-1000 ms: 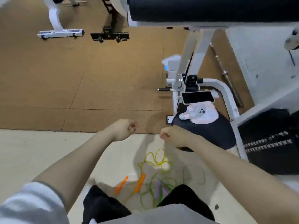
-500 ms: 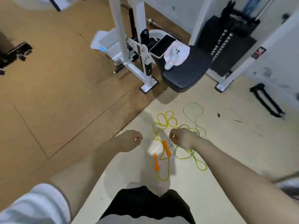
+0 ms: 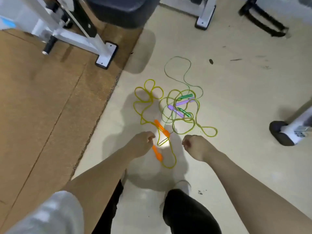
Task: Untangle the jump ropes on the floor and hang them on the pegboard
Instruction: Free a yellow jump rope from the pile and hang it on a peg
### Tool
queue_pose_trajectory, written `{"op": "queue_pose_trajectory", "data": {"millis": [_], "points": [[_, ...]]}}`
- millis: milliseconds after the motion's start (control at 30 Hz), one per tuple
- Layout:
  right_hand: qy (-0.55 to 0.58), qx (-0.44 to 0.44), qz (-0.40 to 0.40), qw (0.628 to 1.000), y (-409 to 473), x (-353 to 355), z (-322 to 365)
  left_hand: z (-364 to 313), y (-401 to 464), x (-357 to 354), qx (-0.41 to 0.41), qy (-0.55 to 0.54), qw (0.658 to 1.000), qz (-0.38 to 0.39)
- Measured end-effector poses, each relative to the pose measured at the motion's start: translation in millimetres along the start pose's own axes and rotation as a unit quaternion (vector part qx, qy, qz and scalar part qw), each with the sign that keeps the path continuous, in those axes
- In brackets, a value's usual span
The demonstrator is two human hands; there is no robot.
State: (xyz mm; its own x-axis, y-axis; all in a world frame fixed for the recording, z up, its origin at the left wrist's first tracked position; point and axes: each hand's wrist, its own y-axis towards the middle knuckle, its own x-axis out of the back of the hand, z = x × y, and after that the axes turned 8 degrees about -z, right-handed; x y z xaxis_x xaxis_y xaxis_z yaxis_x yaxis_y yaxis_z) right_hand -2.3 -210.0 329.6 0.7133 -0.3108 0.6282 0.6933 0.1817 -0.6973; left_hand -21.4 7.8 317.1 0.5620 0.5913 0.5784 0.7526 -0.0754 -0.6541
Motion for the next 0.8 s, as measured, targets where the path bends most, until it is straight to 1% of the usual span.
{"op": "queue_pose_trajectory", "data": {"millis": [67, 167, 267, 333, 400, 433, 467, 500, 533, 567, 600, 633, 667, 700, 733, 800], "points": [[0.011, -0.022, 0.004, 1.000, 52, -59, -24, 43, 57, -53, 0.003, 0.000, 1.000, 0.009], [0.002, -0.031, 0.042, 0.999, 124, -154, -52, 113, 126, -131, 0.003, 0.071, 0.996, 0.052], [0.000, -0.031, 0.062, 0.998, 183, -233, -76, 166, 180, -196, -0.037, 0.175, 0.980, 0.092], [0.017, -0.029, 0.057, 0.998, 210, -268, -89, 188, 208, -228, -0.090, 0.250, 0.960, 0.088], [0.041, -0.021, 0.052, 0.998, 229, -294, -100, 202, 224, -246, -0.152, 0.310, 0.934, 0.088], [0.048, -0.017, 0.050, 0.997, 238, -307, -106, 209, 230, -255, -0.219, 0.333, 0.915, 0.071], [0.051, -0.017, 0.047, 0.997, 246, -317, -110, 214, 235, -262, -0.280, 0.359, 0.889, 0.056], [0.061, -0.023, 0.039, 0.997, 251, -324, -112, 219, 240, -268, -0.330, 0.399, 0.855, 0.043], [0.076, -0.031, 0.028, 0.996, 254, -328, -112, 223, 244, -271, -0.365, 0.422, 0.830, 0.025], [0.097, -0.037, 0.018, 0.994, 252, -329, -110, 226, 247, -274, -0.388, 0.420, 0.820, 0.012], [0.131, -0.040, 0.012, 0.990, 247, -327, -105, 226, 248, -275, -0.395, 0.414, 0.820, 0.019], [0.176, -0.041, 0.011, 0.984, 239, -324, -100, 221, 245, -273, -0.386, 0.388, 0.836, 0.039], [0.219, -0.039, 0.010, 0.975, 232, -320, -96, 212, 242, -270, -0.357, 0.349, 0.865, 0.052], [0.252, -0.036, 0.002, 0.967, 226, -314, -94, 209, 241, -268, -0.329, 0.312, 0.890, 0.042], [0.280, -0.030, -0.015, 0.959, 222, -308, -93, 203, 240, -263, -0.304, 0.278, 0.909, 0.059], [0.340, -0.024, -0.041, 0.939, 220, -291, -96, 195, 236, -250, -0.295, 0.164, 0.940, 0.049]]}}
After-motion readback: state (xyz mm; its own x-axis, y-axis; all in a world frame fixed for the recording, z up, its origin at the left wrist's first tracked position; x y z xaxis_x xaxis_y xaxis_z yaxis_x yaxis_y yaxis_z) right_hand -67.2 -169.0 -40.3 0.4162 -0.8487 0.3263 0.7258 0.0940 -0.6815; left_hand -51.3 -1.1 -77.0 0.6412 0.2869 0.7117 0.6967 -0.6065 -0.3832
